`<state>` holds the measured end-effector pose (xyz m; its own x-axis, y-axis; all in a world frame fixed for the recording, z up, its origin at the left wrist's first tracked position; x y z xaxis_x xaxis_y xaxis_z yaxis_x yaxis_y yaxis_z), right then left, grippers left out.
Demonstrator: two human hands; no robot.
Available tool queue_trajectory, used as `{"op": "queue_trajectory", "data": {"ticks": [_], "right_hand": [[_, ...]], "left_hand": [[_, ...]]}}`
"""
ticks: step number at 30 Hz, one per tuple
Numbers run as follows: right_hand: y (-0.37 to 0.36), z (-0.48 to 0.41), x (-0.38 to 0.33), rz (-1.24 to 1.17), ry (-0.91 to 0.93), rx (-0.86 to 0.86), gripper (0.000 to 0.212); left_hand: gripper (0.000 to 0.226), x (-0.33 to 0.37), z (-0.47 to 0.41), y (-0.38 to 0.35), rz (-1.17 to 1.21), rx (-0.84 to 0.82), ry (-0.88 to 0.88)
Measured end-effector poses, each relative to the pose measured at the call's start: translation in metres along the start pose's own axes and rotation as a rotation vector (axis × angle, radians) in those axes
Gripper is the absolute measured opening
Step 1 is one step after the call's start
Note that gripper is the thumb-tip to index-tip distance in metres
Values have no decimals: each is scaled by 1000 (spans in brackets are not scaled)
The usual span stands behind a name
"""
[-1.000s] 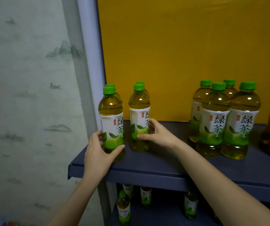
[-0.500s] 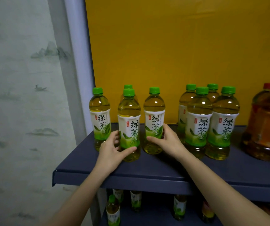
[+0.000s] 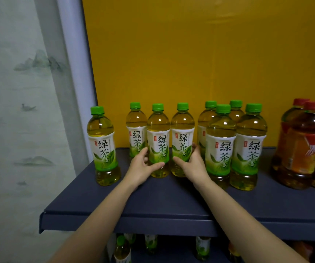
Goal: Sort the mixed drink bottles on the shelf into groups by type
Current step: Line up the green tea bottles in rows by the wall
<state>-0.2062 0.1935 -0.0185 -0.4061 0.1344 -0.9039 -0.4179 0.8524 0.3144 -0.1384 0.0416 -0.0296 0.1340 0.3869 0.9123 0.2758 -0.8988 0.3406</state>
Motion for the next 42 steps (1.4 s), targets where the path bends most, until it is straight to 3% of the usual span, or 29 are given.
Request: {"op": "queue_trajectory", "data": {"ticks": [6, 11, 32, 36, 40, 42], "right_hand": [[-2, -6, -1, 18, -3, 32, 69], [-5, -8, 0, 38, 0, 56, 67], [-4, 4, -5, 109, 60, 64, 67], [-7, 32, -13, 145, 115, -20, 81], [-16, 64, -29, 231, 268, 52, 62], [-28, 65, -37, 213, 319, -35, 53]], "left_hand": [[92, -7, -11, 5, -42, 60, 24], [71, -6, -17, 5, -44, 93, 6], [75, -2, -10, -6, -114, 93, -27], [44, 14, 23, 4, -350, 212, -103], [24, 27, 71, 26, -482, 399, -310], [25, 27, 90, 42, -502, 511, -336]]}}
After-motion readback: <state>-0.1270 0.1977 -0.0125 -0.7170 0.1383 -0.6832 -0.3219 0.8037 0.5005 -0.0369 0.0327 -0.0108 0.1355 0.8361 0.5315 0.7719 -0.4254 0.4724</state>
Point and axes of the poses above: each hand's wrist, its own z-axis away from the middle knuckle, its own y-axis out of the back of the hand, x = y × z, the point moved 3 cm from there along -z, towards the middle knuckle, and after that the axes turned 13 degrees about -x, right-handed, at the moved point
